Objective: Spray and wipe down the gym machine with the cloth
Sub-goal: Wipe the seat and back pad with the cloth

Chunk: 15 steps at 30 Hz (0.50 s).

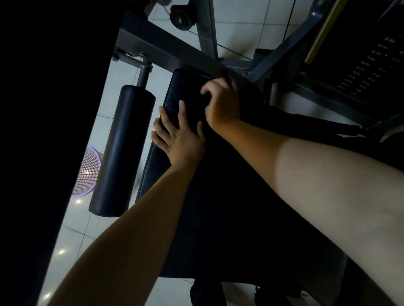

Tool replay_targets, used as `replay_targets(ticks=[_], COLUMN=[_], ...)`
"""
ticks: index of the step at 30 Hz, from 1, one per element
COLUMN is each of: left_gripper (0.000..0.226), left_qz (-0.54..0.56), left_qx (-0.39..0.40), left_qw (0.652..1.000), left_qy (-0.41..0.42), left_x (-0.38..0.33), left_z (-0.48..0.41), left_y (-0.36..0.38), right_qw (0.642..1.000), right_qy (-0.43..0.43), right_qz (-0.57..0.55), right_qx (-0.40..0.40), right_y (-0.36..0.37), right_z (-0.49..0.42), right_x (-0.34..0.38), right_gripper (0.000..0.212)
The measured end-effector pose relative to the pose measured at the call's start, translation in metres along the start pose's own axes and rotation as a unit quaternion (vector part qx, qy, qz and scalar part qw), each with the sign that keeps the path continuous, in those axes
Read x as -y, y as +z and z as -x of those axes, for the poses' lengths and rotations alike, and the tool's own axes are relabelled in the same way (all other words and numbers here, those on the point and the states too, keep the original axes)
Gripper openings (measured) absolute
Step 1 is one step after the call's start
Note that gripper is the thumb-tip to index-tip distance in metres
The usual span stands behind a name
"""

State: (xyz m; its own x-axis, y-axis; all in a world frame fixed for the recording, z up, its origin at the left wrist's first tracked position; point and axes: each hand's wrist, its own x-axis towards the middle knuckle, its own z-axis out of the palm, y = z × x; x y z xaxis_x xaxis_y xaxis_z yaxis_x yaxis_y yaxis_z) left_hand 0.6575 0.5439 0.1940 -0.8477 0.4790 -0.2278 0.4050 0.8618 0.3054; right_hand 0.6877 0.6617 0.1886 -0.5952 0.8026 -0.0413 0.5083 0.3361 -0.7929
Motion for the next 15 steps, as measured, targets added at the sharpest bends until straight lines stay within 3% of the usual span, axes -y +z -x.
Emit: replay_targets(ticks=[5,7,10,15], left_gripper=[0.070,0.070,0.070,0.070], left_qz=[-0.009,-0.008,-0.017,-0.011], left_qx=[-0.002,-0.006,-0.014,-0.017], left_qw=[1.000,1.000,1.000,1.000], left_qy=[0.000,-0.006,-0.005,0.002], left_x=[0.000,0.000,0.000,0.000], left_z=[-0.001,-0.001,0.000,0.002], left_y=[0.001,0.001,0.001,0.002], right_qw=[0.990,0.987,0.993,0.984], right_qy=[-0.125,-0.129,-0.061,0.168], right_qz=[0.028,0.044,0.055,0.058], right_qx=[0.063,0.087,0.088,0.005], right_y=[-0.007,-0.012,-0.028,-0.077], right_z=[0.008,0.026,0.046,0.071], right_x=[0.010,-0.002,-0.037,-0.105], right_gripper=[0.032,0.038,0.035,0.042])
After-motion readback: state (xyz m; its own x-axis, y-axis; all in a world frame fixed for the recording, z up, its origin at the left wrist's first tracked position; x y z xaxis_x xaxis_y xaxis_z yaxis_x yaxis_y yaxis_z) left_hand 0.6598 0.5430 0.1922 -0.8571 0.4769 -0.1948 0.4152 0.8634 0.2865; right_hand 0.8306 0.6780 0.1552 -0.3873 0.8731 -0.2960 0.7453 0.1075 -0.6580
